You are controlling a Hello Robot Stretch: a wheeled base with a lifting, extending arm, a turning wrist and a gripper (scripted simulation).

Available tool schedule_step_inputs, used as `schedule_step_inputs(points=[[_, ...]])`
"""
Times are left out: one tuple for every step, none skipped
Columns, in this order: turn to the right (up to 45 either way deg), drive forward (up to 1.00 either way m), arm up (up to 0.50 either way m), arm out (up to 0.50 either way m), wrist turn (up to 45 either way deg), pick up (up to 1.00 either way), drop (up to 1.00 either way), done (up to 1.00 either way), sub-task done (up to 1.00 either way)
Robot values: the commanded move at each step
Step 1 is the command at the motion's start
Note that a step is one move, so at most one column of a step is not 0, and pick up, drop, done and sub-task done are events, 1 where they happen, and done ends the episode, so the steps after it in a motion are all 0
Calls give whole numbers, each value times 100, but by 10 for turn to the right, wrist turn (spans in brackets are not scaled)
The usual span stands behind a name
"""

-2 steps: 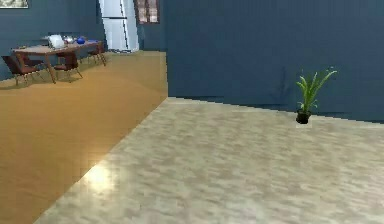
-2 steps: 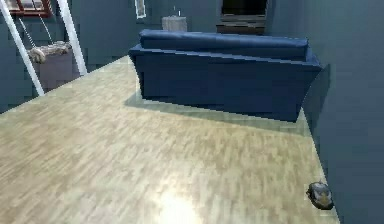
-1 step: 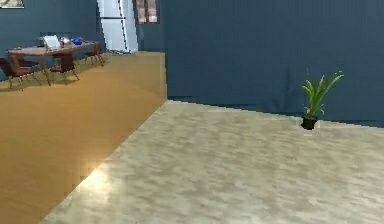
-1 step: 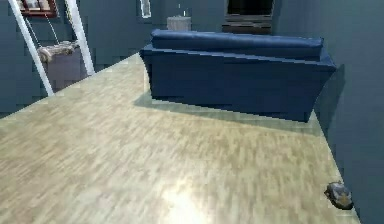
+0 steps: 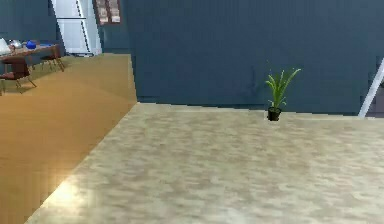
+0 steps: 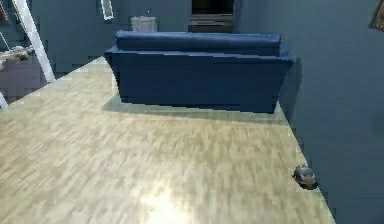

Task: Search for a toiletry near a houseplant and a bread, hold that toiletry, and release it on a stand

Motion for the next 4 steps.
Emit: schedule_step_inputs(points=[[0,50,0,0,0,0,0,0,0],[-450,0,0,0,0,0,0,0,0],[-240,0,0,0,0,0,0,0,0],[0,100,0,0,0,0,0,0,0]])
